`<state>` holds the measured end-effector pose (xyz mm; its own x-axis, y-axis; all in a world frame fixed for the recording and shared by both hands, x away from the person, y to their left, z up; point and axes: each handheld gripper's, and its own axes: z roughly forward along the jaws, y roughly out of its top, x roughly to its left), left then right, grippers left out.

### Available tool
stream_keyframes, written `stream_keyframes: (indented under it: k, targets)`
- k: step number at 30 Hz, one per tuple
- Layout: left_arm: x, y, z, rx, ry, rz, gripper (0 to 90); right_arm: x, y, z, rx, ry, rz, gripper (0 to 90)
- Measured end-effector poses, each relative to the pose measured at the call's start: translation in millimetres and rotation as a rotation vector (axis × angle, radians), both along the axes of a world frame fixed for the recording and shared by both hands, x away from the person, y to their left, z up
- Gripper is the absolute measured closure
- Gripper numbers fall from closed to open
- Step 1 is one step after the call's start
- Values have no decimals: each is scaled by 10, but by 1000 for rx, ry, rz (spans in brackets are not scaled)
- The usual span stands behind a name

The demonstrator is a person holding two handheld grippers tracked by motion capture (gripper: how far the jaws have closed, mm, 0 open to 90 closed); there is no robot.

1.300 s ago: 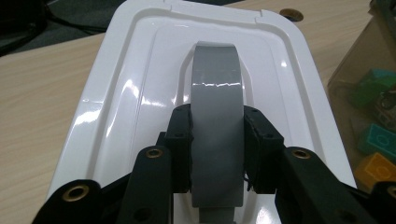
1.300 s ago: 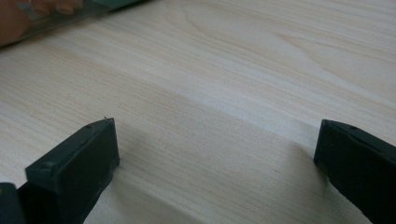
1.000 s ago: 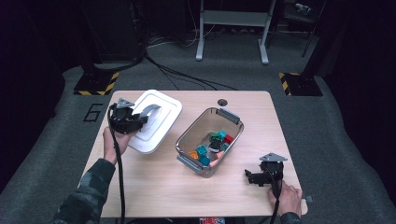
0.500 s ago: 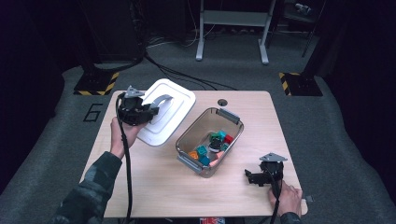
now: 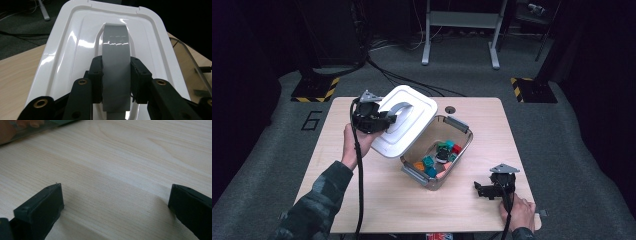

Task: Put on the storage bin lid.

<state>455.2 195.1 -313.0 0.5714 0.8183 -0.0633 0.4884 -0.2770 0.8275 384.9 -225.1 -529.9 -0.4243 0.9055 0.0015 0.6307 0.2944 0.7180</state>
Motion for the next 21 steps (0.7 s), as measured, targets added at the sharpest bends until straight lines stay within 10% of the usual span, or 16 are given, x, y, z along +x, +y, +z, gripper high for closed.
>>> stream_keyframes:
  k: [21]
  targets:
    - [-5,-573,-287,-14,91,-50,670,-1,-1,0,2,-1,2,0]
